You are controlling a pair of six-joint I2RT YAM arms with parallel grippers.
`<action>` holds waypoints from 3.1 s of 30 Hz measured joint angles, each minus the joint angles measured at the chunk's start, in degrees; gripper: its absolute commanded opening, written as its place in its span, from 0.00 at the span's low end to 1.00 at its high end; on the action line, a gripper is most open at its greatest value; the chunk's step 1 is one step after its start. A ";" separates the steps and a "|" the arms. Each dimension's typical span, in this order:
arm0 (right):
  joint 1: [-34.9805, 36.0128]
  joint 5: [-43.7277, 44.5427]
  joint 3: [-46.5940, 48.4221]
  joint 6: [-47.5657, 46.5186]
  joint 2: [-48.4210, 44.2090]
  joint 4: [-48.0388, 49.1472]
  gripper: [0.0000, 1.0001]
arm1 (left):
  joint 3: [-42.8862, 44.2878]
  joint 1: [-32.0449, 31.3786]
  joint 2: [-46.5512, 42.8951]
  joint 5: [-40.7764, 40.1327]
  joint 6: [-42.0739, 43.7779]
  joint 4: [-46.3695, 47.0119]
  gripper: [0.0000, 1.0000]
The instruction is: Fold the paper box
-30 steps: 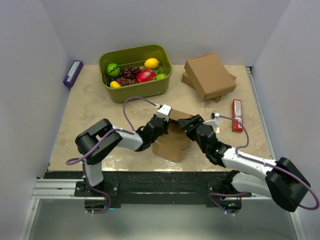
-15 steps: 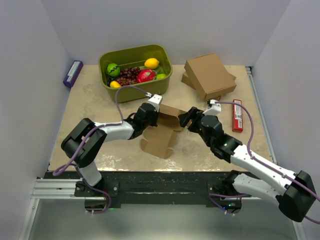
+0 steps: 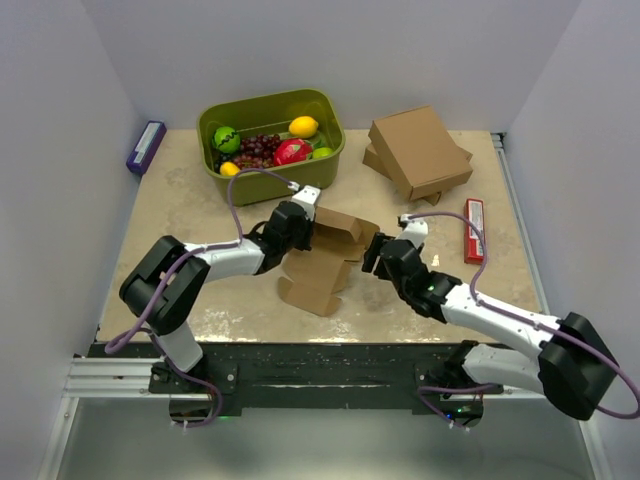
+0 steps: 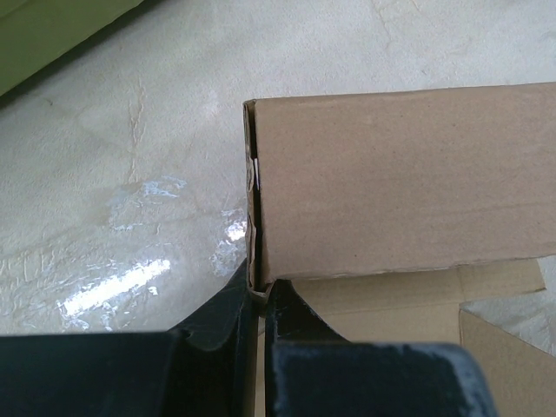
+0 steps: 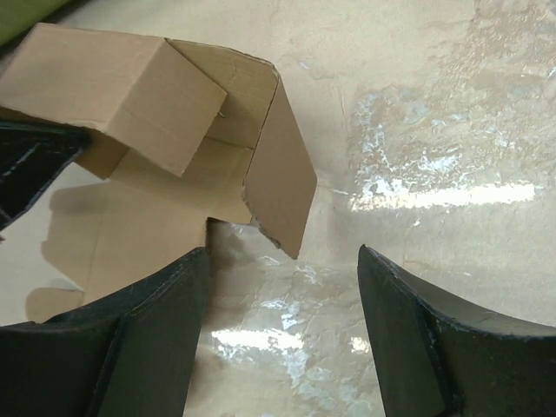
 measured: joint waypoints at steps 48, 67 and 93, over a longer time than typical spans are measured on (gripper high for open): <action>2.29 8.31 3.63 -1.68 17.88 10.03 0.40 | -5.27 -0.11 -2.80 -6.19 -0.15 5.95 0.55; 2.27 0.59 0.24 -6.08 3.08 9.42 0.88 | -12.74 0.50 -24.15 4.70 -4.50 -1.88 0.90; -2.25 -0.37 6.97 -11.15 11.43 4.00 0.37 | 18.91 15.56 -12.31 32.85 0.50 -24.28 0.89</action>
